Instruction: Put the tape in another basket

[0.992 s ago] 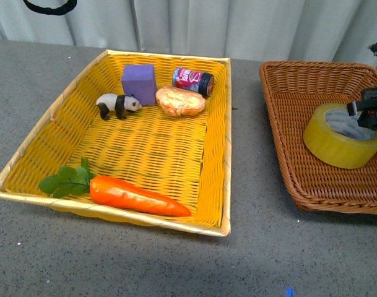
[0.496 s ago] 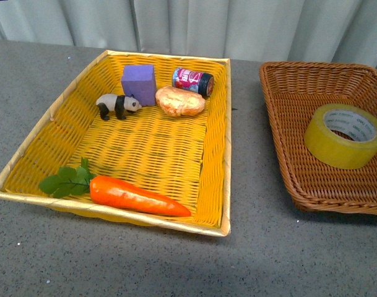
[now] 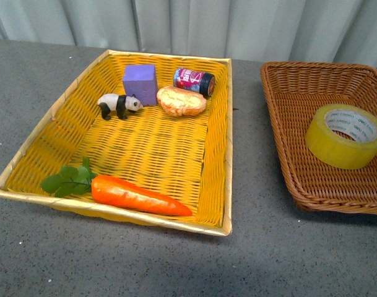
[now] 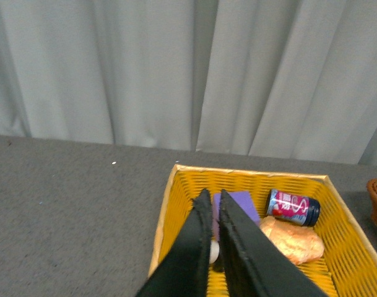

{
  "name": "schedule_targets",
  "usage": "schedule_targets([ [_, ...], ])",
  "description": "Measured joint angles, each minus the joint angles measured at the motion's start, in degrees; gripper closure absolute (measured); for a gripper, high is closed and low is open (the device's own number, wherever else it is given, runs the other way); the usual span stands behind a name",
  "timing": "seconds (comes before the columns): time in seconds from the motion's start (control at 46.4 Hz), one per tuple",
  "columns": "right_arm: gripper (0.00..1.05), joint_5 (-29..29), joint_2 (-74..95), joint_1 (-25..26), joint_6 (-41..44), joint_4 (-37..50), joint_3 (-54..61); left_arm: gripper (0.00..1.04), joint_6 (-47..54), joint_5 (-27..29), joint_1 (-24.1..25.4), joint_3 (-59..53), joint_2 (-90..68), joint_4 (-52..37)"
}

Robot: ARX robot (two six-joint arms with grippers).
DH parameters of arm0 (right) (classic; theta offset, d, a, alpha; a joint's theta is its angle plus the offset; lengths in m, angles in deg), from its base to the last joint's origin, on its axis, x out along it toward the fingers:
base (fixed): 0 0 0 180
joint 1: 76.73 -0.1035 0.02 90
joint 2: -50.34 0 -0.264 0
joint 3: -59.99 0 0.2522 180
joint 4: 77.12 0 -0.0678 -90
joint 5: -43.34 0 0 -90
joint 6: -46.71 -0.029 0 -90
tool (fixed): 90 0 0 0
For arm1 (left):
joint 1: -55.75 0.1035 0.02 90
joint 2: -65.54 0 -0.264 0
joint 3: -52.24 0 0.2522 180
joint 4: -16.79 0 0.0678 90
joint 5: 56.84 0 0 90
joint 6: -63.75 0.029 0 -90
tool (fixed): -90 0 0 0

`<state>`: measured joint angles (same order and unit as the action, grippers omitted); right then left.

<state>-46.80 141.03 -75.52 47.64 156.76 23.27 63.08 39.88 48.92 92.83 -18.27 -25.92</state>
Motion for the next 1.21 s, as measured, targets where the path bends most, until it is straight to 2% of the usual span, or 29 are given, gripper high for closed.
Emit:
schedule_targets([
  [0.022,0.93,0.1,-1.0,-0.5,0.0,0.0,1.5,1.01,0.0,-0.3,0.4,-1.5,1.2,-0.2],
  [0.065,1.04,0.0,-3.3,-1.1,0.0,-0.3,4.2,1.01,0.2,-0.8,1.0,-4.3,3.5,-0.6],
  [0.323,1.04,0.2,-16.0,-1.2,-0.2,-4.0,12.9,1.01,0.2,-2.9,3.0,-14.2,14.4,0.1],
  [0.41,1.04,0.2,-19.6,-1.2,-0.2,-5.8,14.8,1.01,0.3,-6.2,5.2,-16.3,17.6,1.3],
  [0.539,1.04,0.2,-25.2,-1.2,-0.2,-9.0,17.1,1.01,0.2,-6.4,6.7,-18.9,22.1,3.3],
  [0.625,1.04,0.1,-30.2,-1.2,-0.2,-12.3,18.7,1.01,0.3,-6.7,6.7,-22.2,23.1,1.1],
  [1.208,1.04,0.1,-59.2,-1.2,-0.3,-36.6,22.7,1.01,0.3,-6.7,6.7,-25.6,51.9,25.0],
])
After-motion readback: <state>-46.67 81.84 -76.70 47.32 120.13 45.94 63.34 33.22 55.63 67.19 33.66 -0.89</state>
